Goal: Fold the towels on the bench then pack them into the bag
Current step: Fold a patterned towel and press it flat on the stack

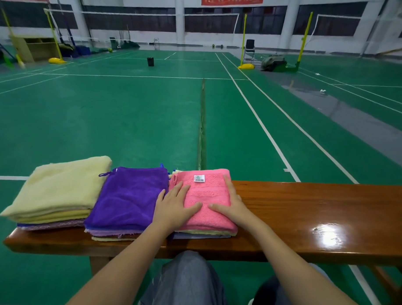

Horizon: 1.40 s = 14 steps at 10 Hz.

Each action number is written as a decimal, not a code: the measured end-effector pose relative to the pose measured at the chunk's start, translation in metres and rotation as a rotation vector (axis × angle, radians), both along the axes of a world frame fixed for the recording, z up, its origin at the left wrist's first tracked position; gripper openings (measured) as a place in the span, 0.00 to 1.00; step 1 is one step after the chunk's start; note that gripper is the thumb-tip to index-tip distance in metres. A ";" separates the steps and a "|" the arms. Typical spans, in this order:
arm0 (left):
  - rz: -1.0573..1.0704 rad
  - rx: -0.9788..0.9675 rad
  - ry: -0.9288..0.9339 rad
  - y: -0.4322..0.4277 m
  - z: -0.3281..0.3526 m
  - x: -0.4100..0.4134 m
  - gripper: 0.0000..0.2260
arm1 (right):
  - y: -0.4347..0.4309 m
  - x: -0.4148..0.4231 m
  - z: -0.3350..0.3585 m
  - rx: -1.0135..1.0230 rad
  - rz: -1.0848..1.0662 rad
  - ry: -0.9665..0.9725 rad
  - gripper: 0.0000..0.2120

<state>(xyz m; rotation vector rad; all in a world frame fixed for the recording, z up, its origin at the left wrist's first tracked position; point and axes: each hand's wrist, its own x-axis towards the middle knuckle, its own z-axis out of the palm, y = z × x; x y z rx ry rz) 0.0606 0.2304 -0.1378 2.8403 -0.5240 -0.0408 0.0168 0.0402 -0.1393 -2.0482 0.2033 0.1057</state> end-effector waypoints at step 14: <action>0.158 -0.587 0.416 -0.065 0.008 -0.038 0.41 | -0.084 -0.046 0.001 0.170 -0.082 0.016 0.37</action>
